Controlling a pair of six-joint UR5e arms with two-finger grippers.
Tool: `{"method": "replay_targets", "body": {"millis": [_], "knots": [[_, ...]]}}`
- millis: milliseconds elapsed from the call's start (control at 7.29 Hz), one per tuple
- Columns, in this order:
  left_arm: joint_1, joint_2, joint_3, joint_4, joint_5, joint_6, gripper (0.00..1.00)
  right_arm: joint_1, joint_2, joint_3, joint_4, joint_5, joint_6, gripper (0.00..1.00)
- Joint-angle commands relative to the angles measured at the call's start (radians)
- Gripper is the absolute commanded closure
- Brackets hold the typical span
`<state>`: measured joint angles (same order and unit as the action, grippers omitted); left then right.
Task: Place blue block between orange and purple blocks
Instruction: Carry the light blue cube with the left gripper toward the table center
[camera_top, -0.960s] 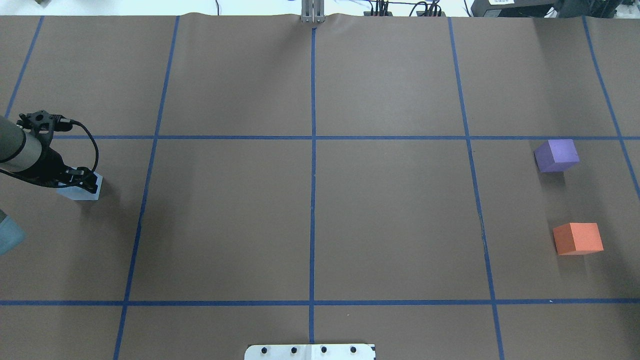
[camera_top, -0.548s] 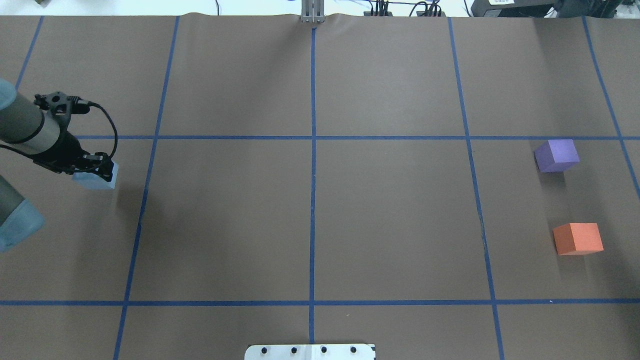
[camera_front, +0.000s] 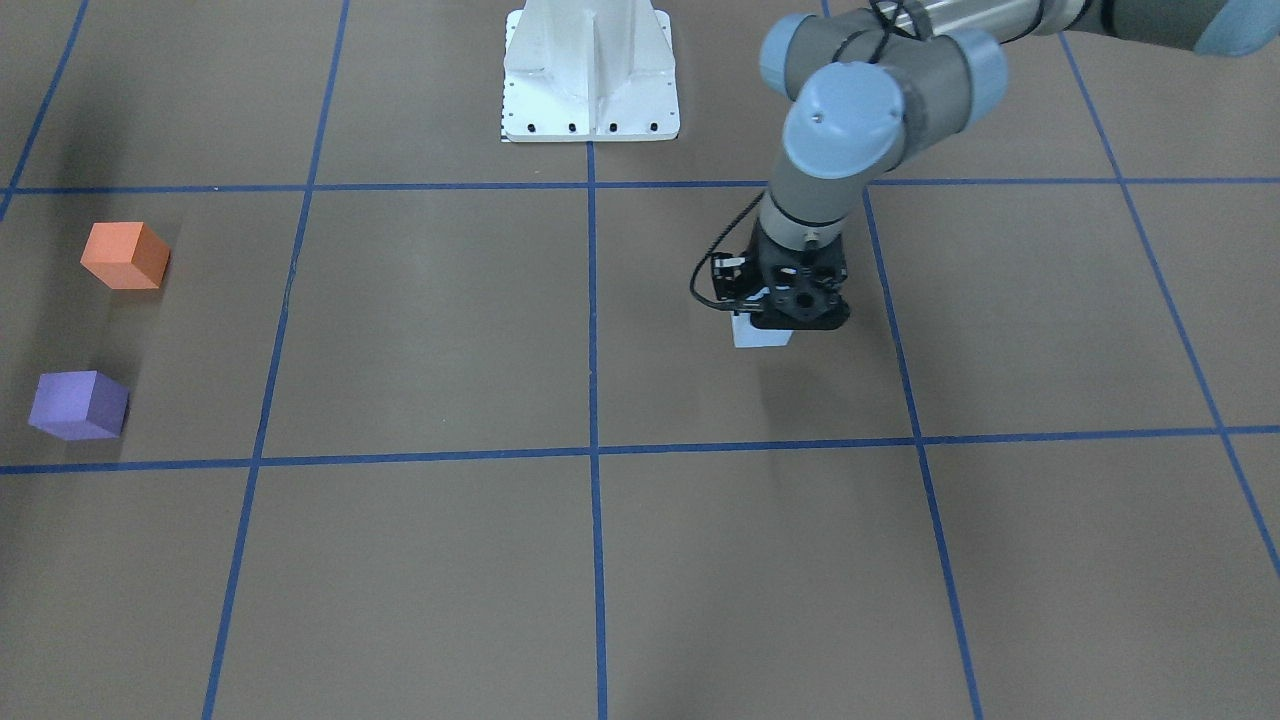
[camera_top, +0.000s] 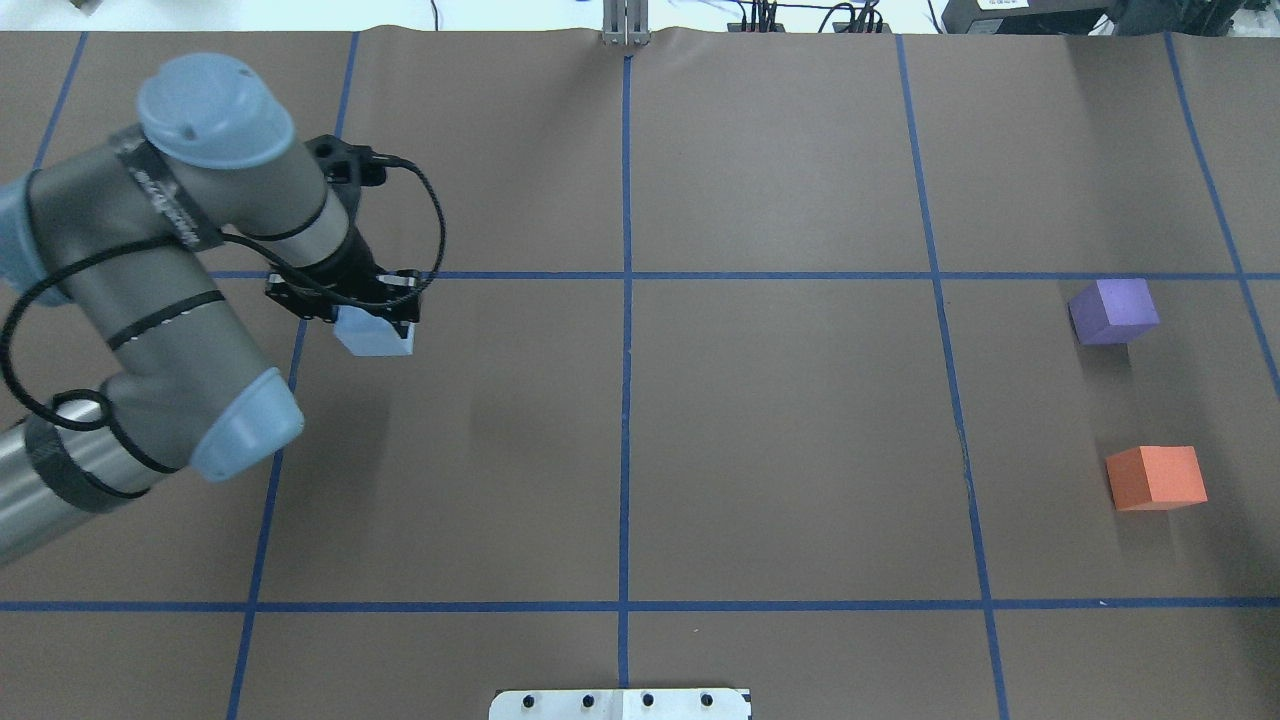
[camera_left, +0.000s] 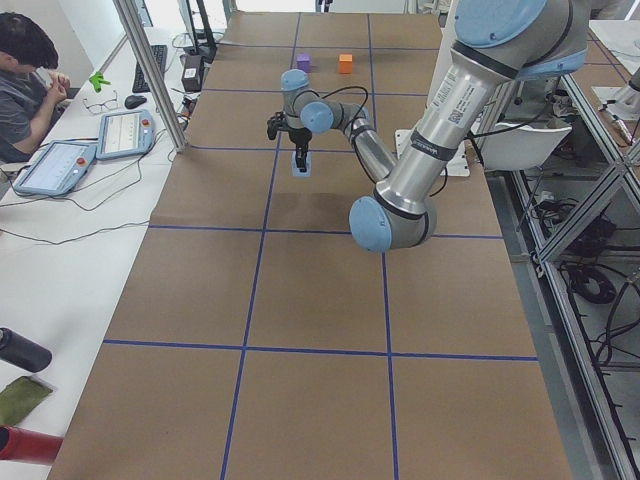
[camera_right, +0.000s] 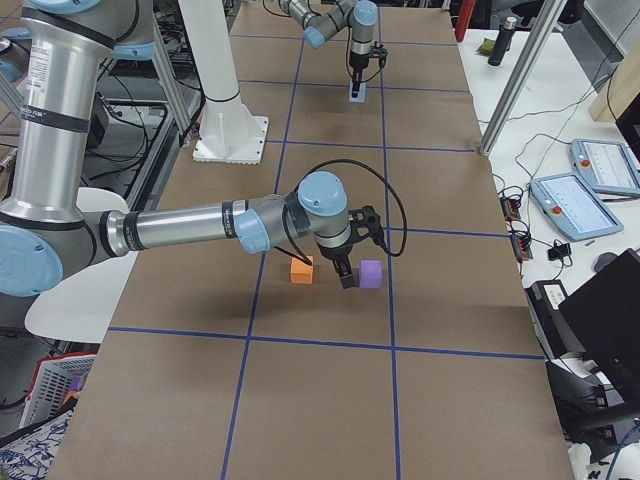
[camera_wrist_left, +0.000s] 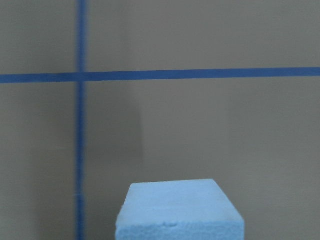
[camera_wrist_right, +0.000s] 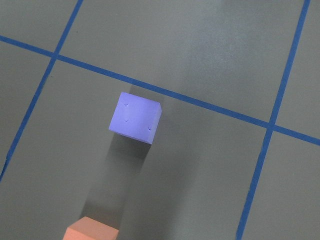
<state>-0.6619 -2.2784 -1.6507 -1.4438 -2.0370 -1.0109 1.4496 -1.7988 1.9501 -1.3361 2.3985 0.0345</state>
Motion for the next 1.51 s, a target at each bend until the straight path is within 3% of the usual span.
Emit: {"method": "replay_targets", "body": {"millis": [0, 274, 411, 548, 685, 823, 960, 1097, 1371], "knots": [[0.074, -0.182, 0.207, -0.044, 0.029, -0.023, 0.74, 0.000, -0.001, 0.000, 0.000, 0.002, 0.001, 0.00], [0.120, -0.185, 0.309, -0.218, 0.029, -0.088, 0.63, 0.000, -0.001, 0.000, 0.000, 0.002, 0.001, 0.00], [0.137, -0.190, 0.325, -0.246, 0.031, -0.100, 0.59, 0.000, -0.001, 0.000, 0.000, 0.002, 0.001, 0.00], [0.156, -0.193, 0.328, -0.248, 0.062, -0.112, 0.49, 0.000, -0.001, 0.001, 0.000, 0.002, 0.001, 0.00], [0.159, -0.199, 0.330, -0.245, 0.075, -0.126, 0.36, 0.000, -0.001, 0.001, 0.000, 0.002, 0.001, 0.00], [0.159, -0.210, 0.330, -0.239, 0.075, -0.146, 0.10, 0.000, -0.001, 0.001, 0.000, 0.002, 0.001, 0.00], [0.156, -0.213, 0.322, -0.233, 0.075, -0.153, 0.00, 0.000, 0.001, 0.001, 0.000, 0.002, 0.002, 0.00], [0.125, -0.211, 0.312, -0.221, 0.071, -0.152, 0.00, -0.001, 0.001, 0.001, -0.002, 0.002, 0.007, 0.00], [0.026, -0.198, 0.191, -0.054, 0.058, -0.068, 0.00, -0.029, 0.016, 0.016, -0.003, 0.004, 0.080, 0.00]]}}
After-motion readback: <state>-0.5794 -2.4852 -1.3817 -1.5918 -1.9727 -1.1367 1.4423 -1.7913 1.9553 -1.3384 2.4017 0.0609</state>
